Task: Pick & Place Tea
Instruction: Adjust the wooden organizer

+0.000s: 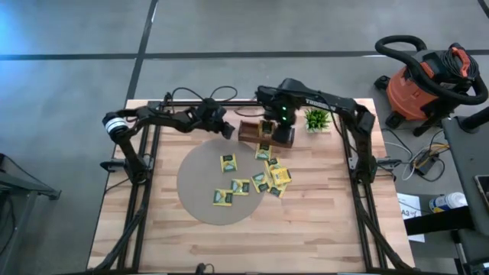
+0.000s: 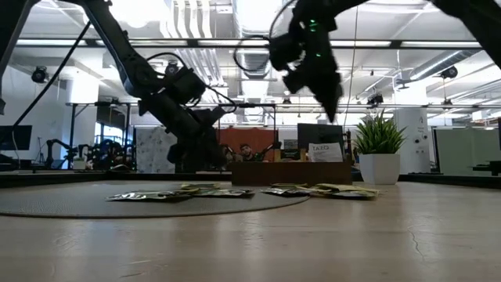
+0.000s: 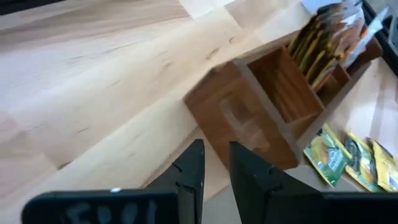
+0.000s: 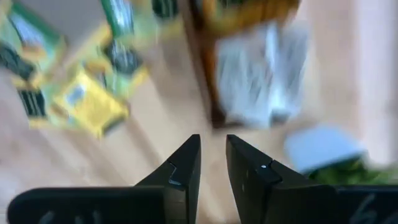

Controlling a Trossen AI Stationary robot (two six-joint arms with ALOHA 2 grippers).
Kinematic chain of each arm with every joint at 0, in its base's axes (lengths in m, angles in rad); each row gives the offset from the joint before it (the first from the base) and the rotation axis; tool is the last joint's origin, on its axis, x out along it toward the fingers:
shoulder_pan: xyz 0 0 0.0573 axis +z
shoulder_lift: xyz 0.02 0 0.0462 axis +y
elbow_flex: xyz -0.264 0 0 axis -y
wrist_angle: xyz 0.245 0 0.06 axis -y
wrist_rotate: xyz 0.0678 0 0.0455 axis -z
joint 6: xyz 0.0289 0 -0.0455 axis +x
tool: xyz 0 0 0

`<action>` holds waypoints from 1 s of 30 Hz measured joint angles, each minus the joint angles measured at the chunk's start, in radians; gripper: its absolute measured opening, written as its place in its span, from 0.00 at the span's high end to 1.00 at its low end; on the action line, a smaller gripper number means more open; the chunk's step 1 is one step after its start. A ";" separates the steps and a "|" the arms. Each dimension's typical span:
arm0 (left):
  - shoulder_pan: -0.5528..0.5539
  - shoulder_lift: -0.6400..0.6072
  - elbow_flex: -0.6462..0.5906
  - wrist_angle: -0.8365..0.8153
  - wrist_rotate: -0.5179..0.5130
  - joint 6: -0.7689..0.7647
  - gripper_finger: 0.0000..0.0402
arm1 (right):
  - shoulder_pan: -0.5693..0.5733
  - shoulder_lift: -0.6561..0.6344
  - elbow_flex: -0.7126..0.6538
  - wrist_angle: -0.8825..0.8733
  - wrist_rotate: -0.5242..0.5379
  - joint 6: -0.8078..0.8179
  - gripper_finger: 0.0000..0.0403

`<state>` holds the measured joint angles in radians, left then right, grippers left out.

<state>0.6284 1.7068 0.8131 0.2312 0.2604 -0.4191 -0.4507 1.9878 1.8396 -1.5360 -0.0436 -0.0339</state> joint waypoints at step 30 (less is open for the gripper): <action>0.005 -0.001 0.000 -0.004 0.009 -0.003 0.83 | 0.029 -0.264 -0.712 0.718 0.206 -0.071 0.84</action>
<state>0.6332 1.7054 0.8136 0.2268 0.2696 -0.4217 -0.4222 1.7239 1.1278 -0.8181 0.1622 -0.1046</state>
